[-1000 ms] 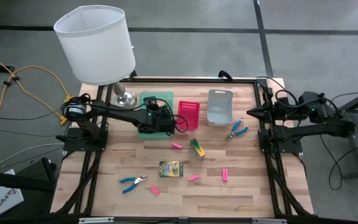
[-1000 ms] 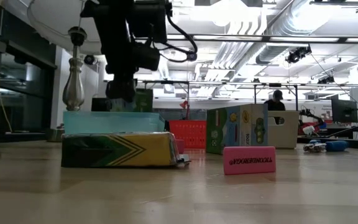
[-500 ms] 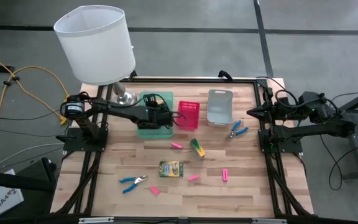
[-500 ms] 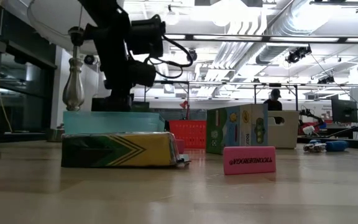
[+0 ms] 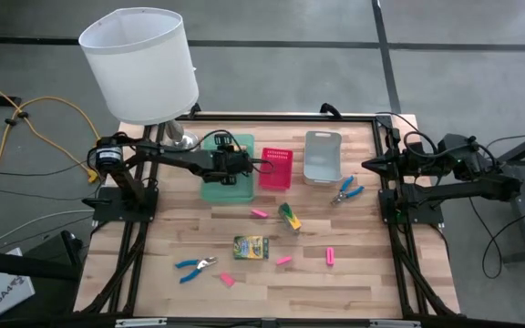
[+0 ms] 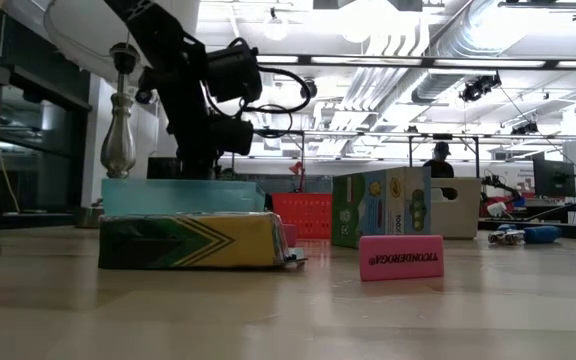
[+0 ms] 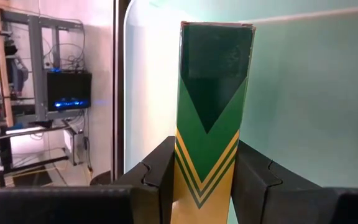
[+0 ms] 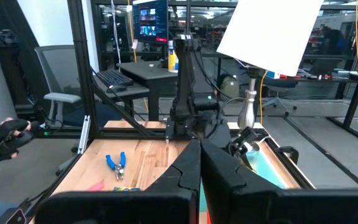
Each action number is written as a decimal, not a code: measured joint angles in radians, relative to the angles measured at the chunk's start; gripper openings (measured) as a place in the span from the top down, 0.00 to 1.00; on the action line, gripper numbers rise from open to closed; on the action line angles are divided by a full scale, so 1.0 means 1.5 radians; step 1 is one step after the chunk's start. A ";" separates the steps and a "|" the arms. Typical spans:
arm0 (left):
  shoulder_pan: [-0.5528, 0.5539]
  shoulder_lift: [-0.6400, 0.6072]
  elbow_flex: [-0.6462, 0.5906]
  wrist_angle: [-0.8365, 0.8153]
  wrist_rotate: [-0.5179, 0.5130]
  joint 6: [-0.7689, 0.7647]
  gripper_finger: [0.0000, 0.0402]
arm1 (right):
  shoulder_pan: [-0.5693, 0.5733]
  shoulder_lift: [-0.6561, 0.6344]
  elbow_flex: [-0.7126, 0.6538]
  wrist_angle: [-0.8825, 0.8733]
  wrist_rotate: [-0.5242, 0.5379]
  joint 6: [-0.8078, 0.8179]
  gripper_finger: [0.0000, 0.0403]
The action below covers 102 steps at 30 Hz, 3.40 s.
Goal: Pick & Place School Supplies
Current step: Put the yellow crayon box into the green bin
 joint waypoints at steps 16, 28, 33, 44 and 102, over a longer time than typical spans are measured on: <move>0.058 0.000 0.000 0.029 0.098 0.047 0.74 | 0.000 0.000 0.000 0.000 0.000 0.000 1.00; 0.077 0.000 0.000 0.062 0.098 0.090 0.74 | 0.000 0.000 0.000 0.000 0.000 0.000 1.00; 0.091 0.006 -0.007 0.063 0.118 0.088 0.72 | 0.000 0.000 0.000 0.000 0.000 0.000 1.00; 0.096 0.005 -0.015 0.068 0.154 0.070 0.70 | 0.000 0.000 0.000 0.000 0.000 0.000 1.00; 0.079 0.006 -0.018 0.001 0.252 -0.019 0.56 | 0.000 0.000 0.000 0.000 0.000 0.000 1.00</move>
